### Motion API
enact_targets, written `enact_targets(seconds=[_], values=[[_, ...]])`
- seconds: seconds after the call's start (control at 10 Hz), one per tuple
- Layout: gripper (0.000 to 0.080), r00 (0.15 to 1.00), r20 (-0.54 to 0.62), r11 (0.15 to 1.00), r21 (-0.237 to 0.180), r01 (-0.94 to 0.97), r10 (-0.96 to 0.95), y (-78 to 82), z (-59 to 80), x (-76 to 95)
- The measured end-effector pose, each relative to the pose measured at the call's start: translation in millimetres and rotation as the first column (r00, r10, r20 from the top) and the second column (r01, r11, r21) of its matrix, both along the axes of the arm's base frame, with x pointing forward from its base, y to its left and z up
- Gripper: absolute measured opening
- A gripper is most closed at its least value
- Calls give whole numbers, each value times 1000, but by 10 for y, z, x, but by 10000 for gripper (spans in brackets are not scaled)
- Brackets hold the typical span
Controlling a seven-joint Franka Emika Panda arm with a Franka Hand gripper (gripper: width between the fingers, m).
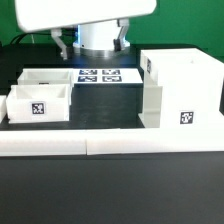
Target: Assemble drawer
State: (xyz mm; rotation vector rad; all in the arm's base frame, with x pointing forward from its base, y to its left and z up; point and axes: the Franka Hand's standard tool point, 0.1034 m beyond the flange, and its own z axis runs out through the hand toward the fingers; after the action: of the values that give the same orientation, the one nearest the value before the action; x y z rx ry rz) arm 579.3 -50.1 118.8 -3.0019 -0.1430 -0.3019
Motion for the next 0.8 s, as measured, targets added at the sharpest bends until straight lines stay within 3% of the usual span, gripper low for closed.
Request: enact_targets(seconds=[0.4, 0.6, 0.8], values=[[649, 1000, -1, 1000, 0, 0, 0, 13, -3, 2], [649, 996, -74, 999, 28, 44, -42, -27, -90, -150], [649, 988, -152, 999, 27, 33, -29, -156, -189, -312]])
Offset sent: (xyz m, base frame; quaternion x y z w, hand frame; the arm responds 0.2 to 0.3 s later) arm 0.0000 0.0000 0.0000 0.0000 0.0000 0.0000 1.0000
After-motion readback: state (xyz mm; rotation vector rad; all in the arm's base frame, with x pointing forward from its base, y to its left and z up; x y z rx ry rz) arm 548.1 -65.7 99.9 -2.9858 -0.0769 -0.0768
